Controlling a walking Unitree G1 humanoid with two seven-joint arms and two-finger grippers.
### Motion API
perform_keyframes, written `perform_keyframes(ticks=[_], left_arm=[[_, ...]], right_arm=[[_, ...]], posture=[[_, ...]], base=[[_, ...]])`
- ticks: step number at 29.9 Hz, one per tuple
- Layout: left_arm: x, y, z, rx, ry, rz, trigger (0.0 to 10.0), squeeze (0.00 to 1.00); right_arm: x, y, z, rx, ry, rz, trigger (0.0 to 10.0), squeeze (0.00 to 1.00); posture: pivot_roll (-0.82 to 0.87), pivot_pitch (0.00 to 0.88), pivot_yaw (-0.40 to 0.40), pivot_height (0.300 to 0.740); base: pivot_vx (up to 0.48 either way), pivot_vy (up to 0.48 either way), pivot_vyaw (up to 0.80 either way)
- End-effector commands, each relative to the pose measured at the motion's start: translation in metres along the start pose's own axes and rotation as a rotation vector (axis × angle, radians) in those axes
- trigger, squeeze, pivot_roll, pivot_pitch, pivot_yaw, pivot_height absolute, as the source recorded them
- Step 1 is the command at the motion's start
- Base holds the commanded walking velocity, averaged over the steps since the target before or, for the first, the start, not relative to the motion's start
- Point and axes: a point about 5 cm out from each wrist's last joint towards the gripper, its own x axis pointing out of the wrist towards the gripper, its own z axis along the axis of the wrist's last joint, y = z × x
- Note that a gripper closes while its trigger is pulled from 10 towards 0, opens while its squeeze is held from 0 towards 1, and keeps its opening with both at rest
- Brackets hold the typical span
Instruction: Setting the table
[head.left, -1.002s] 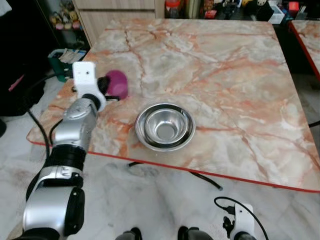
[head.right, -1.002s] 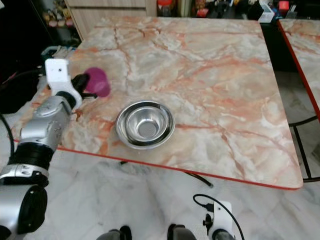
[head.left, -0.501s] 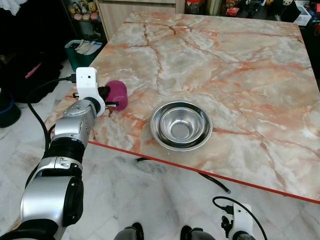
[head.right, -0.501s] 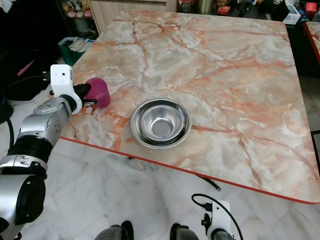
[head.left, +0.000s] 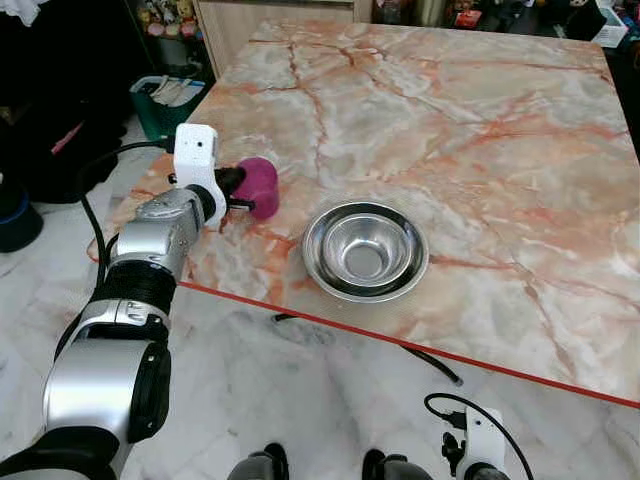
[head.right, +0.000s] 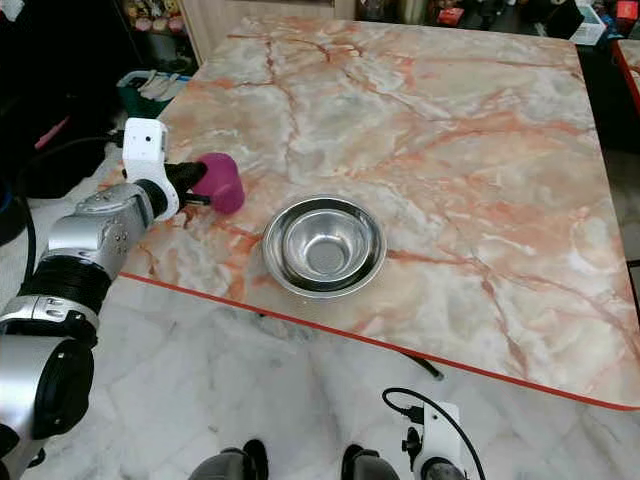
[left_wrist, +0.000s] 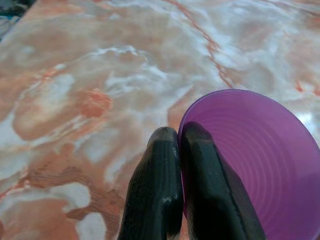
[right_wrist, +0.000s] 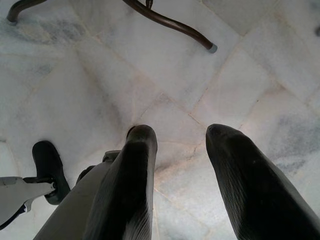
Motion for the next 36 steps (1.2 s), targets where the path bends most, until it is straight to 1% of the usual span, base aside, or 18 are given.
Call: perform_keyframes(ticks=[1,3,9,15,21,30,36], left_arm=[[0.000,0.001,0.009,0.045,0.006,-0.005,10.0,0.00],[0.001,-0.002,0.009,0.061,0.013,-0.017,10.0,0.00],[0.002,-0.004,0.009,0.065,0.024,-0.028,10.0,0.00],[0.003,-0.010,0.009,0.060,0.045,-0.078,10.0,0.00],[0.003,-0.012,0.005,0.065,0.059,-0.082,10.0,0.00],[0.006,-0.021,-0.005,0.047,0.081,-0.099,10.0,0.00],[0.007,-0.020,-0.006,0.046,0.084,-0.089,10.0,0.00]], right_arm=[[-0.002,0.001,-0.009,0.011,0.025,-0.002,10.0,0.00],[-0.002,0.001,-0.009,0.013,0.025,-0.004,10.0,0.00],[-0.002,0.001,-0.009,0.016,0.025,-0.006,10.0,0.00],[-0.002,0.001,-0.009,0.018,0.024,-0.007,10.0,0.00],[-0.002,0.002,-0.009,0.020,0.025,-0.007,10.0,0.00],[-0.002,0.002,-0.009,0.022,0.023,-0.009,10.0,0.00],[-0.002,0.003,-0.009,0.022,0.023,-0.009,10.0,0.00]], posture=[[-0.03,0.191,0.075,0.740],[-0.03,0.190,0.076,0.740],[-0.03,0.189,0.077,0.740],[-0.03,0.188,0.079,0.740],[-0.03,0.184,0.084,0.740],[-0.04,0.175,0.090,0.740],[-0.04,0.170,0.091,0.740]], base=[[0.000,0.000,0.00],[0.000,0.000,0.00],[0.000,0.000,0.00],[0.000,0.000,0.00],[0.000,0.000,0.00],[0.000,0.000,0.00],[0.000,0.000,0.00]])
